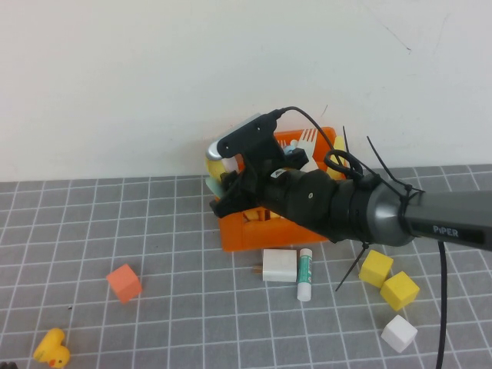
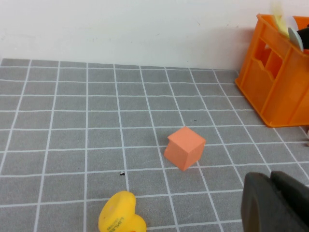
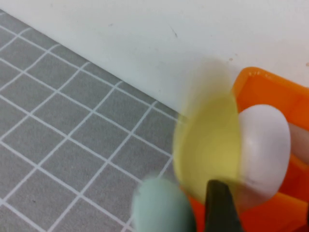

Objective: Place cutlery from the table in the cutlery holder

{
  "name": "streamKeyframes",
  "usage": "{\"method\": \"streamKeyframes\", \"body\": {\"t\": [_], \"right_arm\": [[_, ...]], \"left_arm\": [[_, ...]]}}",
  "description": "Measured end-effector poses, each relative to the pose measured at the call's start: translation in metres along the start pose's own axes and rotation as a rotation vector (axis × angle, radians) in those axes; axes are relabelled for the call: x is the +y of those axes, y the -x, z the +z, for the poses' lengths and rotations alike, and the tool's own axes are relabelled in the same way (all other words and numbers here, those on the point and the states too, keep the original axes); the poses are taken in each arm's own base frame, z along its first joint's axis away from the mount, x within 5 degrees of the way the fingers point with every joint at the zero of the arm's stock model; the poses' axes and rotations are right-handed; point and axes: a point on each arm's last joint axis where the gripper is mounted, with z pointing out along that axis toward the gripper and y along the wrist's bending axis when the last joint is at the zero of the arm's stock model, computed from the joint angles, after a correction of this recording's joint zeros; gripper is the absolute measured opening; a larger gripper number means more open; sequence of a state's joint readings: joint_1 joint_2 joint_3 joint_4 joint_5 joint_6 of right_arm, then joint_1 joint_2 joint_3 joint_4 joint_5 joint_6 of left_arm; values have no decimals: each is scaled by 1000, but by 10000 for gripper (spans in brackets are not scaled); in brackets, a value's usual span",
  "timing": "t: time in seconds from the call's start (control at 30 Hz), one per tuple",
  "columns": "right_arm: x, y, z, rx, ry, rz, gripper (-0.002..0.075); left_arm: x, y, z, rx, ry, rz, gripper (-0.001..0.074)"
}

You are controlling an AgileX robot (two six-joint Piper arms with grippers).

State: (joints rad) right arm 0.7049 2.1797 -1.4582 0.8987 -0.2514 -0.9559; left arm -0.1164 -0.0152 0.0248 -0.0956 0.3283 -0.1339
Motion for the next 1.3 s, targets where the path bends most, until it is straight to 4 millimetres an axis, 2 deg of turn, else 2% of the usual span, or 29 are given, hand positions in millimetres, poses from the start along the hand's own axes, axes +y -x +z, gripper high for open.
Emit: {"method": "streamKeyframes", "body": {"t": [0.13,0.33,0.43,0.53,0.67,0.77,0.87,0.97,1.03,1.1,1.17,1.3], "right_arm": [[0,0,0,0,0,2,410],[0,1,-1,-4,-2,-32,410],[-2,14,-11,-34,-4,-98,359],[-6,44,-36,-103,5,-178,266],[-11,96,-91,-228,41,-269,132],[-10,126,-139,-299,124,-336,46],[-6,147,-190,-357,238,-427,13],[-6,157,-241,-411,313,-490,3],[-8,158,-276,-447,337,-517,0],[-10,149,-306,-466,353,-531,-1],[-11,134,-329,-473,359,-539,-1],[-14,87,-363,-456,361,-557,-1]], "left_arm": [[0,0,0,0,0,0,-1],[0,0,0,0,0,-2,-1],[0,0,0,0,0,-2,0],[0,0,0,0,0,-2,-1],[0,0,0,0,0,-2,0],[0,0,0,0,0,-2,-1],[0,0,0,0,0,-2,0],[0,0,0,0,0,-2,0],[0,0,0,2,0,-2,-1],[0,0,0,2,0,-2,-1],[0,0,0,2,0,-2,-1],[0,0,0,2,0,-2,-1]]}}
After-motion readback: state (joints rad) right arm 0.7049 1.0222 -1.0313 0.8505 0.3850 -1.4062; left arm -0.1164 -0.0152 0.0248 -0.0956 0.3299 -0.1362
